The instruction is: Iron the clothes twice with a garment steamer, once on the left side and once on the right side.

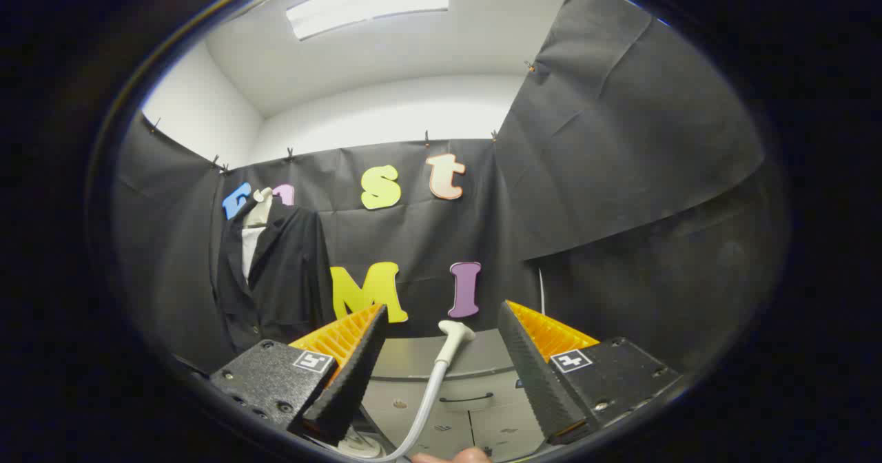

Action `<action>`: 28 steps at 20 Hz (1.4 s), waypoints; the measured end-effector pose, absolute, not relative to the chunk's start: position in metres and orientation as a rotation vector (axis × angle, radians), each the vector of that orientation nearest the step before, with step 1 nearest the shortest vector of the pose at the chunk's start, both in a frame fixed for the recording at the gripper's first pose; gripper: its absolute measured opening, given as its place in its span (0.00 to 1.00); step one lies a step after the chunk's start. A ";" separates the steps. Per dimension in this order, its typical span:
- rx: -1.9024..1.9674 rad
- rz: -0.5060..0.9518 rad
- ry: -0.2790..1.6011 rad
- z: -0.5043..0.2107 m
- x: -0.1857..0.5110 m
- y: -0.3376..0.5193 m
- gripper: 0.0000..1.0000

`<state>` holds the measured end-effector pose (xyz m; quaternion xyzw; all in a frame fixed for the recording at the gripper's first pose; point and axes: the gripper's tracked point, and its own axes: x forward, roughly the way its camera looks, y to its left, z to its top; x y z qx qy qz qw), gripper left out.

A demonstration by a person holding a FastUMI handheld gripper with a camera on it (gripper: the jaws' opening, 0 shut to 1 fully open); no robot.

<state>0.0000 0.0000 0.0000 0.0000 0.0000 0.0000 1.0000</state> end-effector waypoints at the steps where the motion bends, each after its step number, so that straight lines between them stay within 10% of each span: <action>1: -0.004 -0.003 0.000 -0.001 0.000 0.000 0.99; 28: 0.039 -0.107 0.092 -0.045 0.064 0.047 0.99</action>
